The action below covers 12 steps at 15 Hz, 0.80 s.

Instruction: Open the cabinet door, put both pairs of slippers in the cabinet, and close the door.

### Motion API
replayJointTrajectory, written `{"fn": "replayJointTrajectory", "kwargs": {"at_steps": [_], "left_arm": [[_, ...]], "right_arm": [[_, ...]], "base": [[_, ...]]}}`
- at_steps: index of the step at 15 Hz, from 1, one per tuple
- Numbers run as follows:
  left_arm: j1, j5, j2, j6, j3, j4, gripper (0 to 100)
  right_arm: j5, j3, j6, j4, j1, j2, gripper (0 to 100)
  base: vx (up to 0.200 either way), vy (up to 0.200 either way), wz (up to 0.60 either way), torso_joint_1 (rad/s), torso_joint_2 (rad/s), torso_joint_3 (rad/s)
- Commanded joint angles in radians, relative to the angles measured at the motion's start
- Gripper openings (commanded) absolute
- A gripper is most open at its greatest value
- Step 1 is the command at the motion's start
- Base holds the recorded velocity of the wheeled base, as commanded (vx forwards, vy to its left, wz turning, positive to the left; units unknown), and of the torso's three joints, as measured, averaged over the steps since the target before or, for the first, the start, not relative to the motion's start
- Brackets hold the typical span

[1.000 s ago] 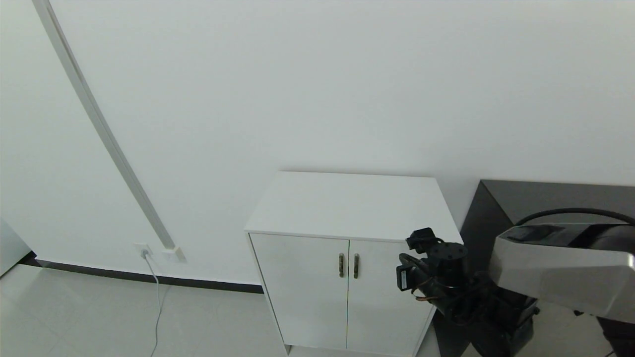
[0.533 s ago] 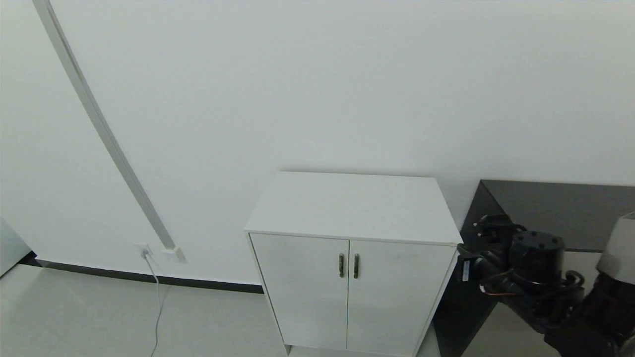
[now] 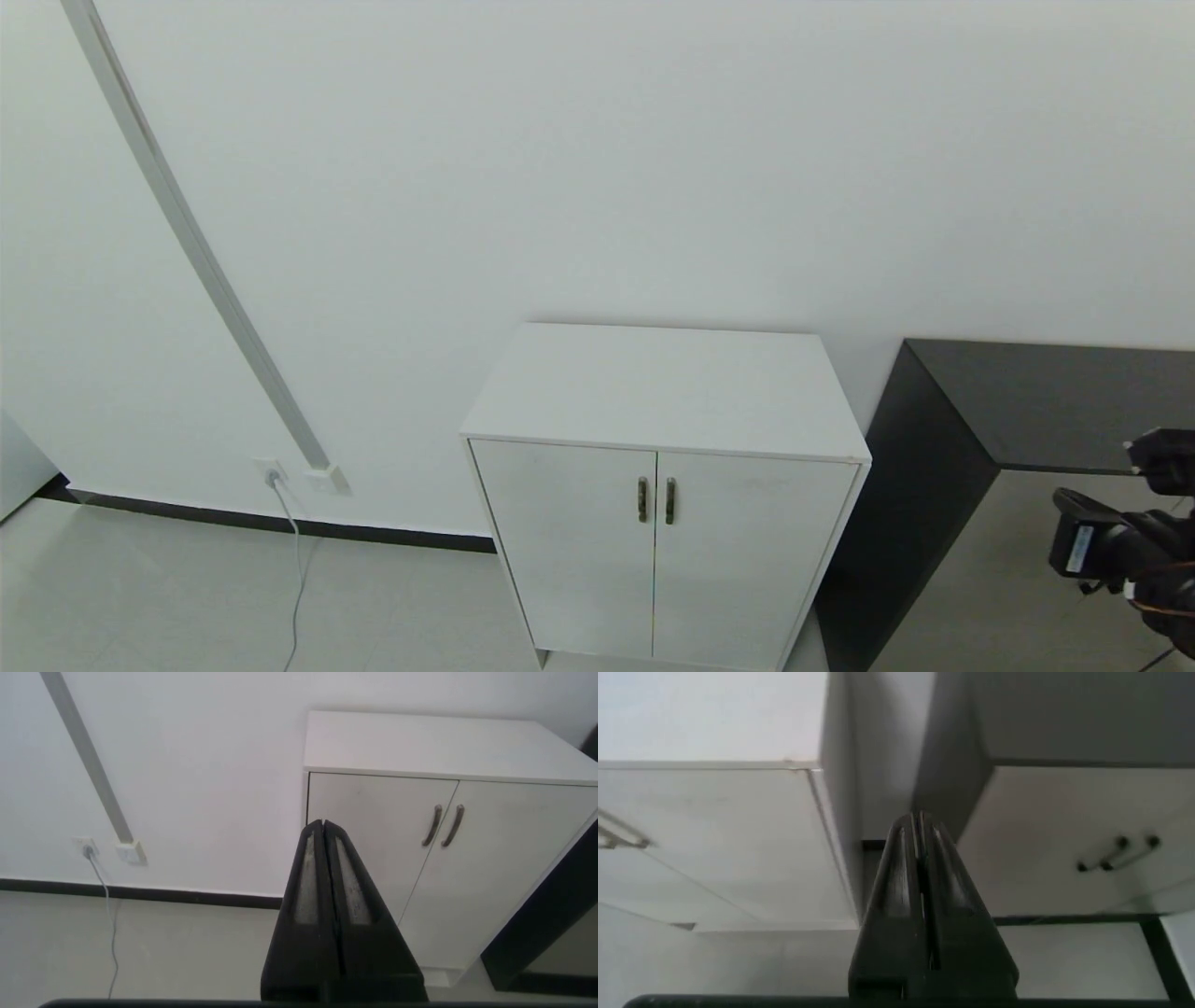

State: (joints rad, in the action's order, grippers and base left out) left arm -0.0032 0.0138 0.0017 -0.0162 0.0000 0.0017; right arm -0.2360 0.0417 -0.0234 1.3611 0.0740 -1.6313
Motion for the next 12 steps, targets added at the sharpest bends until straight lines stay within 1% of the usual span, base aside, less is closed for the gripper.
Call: {"fn": "replayJointTrajectory", "kwargs": {"at_steps": [1,4,8,9,11,12], "left_arm": [[0.0,0.002,0.001,-0.001,0.0,0.0,0],[0.0,0.0,0.001,-0.001,0.0,0.0,0],[0.0,0.0,0.001,-0.001,0.0,0.0,0],[0.0,0.0,0.001,-0.001,0.0,0.0,0],[0.0,0.0,0.001,-0.001,0.0,0.0,0],[0.002,0.0,0.001,-0.001,0.0,0.0,0]], "right_arm": [[0.015,-0.042,0.002,-0.068,-0.06,0.189,0],[0.073,-0.04,0.002,-0.335,-0.073,0.439,0],[0.13,-0.04,0.002,-0.619,-0.071,0.7,0],[0.141,-0.04,0.002,-0.701,-0.069,0.772,0],[0.196,-0.04,0.002,-0.869,-0.069,0.912,0],[0.201,-0.037,0.002,-0.959,-0.069,0.979,0]], "base": [[0.0,0.0,0.0,0.0,0.0,0.0],[0.0,0.0,0.0,0.0,0.0,0.0],[0.0,0.0,0.0,0.0,0.0,0.0],[0.0,0.0,0.0,0.0,0.0,0.0],[0.0,0.0,0.0,0.0,0.0,0.0],[0.0,0.0,0.0,0.0,0.0,0.0]]}}
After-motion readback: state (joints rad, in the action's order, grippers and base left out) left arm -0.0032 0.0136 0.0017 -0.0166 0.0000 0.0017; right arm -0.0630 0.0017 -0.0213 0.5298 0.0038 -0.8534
